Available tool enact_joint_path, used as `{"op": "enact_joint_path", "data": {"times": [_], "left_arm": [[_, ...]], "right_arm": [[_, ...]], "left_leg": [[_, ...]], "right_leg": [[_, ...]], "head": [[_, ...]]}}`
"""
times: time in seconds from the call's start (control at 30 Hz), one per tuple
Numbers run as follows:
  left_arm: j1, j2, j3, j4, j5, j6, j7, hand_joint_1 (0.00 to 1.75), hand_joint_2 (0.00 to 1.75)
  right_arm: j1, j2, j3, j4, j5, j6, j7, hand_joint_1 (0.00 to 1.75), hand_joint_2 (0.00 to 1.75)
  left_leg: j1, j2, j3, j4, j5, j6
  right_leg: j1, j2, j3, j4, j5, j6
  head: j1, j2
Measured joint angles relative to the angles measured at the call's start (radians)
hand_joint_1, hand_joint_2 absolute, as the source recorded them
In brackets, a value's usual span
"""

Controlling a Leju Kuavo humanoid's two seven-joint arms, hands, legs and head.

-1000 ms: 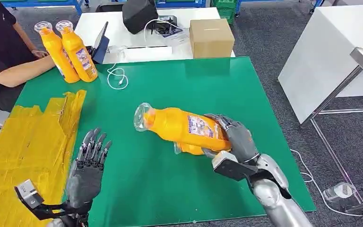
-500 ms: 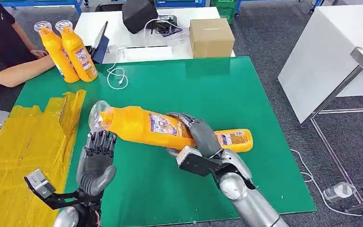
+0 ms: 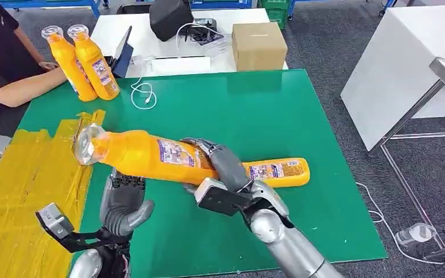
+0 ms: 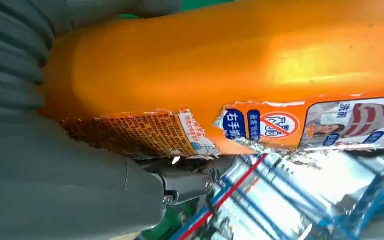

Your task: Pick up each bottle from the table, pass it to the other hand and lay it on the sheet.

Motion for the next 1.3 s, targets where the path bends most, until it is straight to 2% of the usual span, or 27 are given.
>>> {"op": "enact_joint_path", "data": {"times": [0.23, 0.43, 0.47, 0.5, 0.8, 1.27, 1.3], "left_arm": [[-0.031, -0.008, 0.004, 0.034, 0.026, 0.018, 0.01, 0.0, 1.75], [-0.011, -0.008, 0.03, 0.042, 0.019, 0.049, -0.008, 0.0, 1.75], [-0.009, -0.008, 0.036, 0.042, 0.019, 0.055, -0.008, 0.24, 1.75], [-0.006, -0.008, 0.043, 0.042, 0.019, 0.058, -0.009, 1.75, 1.75], [0.023, -0.008, 0.08, 0.048, 0.01, 0.062, -0.018, 1.75, 1.75], [0.035, -0.008, 0.09, 0.045, -0.035, 0.088, -0.063, 1.75, 1.75], [0.035, -0.008, 0.09, 0.043, -0.055, 0.101, -0.071, 1.75, 1.75]], "right_arm": [[-0.037, 0.119, 0.101, 0.176, 0.014, -0.011, 0.002, 1.75, 1.75], [-0.041, 0.149, 0.168, 0.234, 0.032, -0.027, 0.0, 1.75, 1.75], [-0.041, 0.149, 0.181, 0.237, 0.035, -0.026, 0.0, 1.75, 1.75], [-0.041, 0.151, 0.196, 0.241, 0.036, -0.025, 0.0, 1.75, 1.75], [-0.059, 0.152, 0.26, 0.278, 0.04, -0.026, 0.014, 1.75, 1.75], [-0.039, 0.138, 0.273, 0.285, 0.053, -0.069, 0.016, 1.75, 1.75], [-0.036, 0.134, 0.27, 0.281, 0.057, -0.075, 0.016, 0.09, 1.75]], "left_leg": [[0.001, 0.0, 0.0, 0.0, 0.0, 0.0], [0.0, 0.0, -0.002, 0.0, 0.0, 0.0], [0.0, 0.0, -0.002, 0.0, 0.0, 0.0], [0.0, 0.0, -0.002, 0.0, 0.0, 0.0], [0.0, 0.0, -0.002, 0.0, 0.0, 0.0], [0.0, 0.0, -0.002, 0.0, 0.0, 0.0], [0.0, 0.0, -0.002, 0.0, 0.0, 0.0]], "right_leg": [[0.001, 0.0, 0.0, 0.001, 0.0, 0.0], [0.0, 0.0, -0.002, 0.0, 0.0, 0.0], [0.0, 0.0, -0.002, 0.0, 0.0, 0.0], [0.0, 0.0, -0.002, 0.0, 0.0, 0.0], [0.0, 0.0, -0.002, 0.0, 0.0, 0.0], [0.0, 0.0, -0.003, 0.0, 0.0, 0.0], [0.0, 0.0, -0.003, 0.0, 0.0, 0.0]], "head": [[0.0, 0.0], [0.0, 0.0], [0.0, 0.0], [0.0, 0.0], [0.0, 0.0], [0.0, 0.0], [0.0, 0.0]]}}
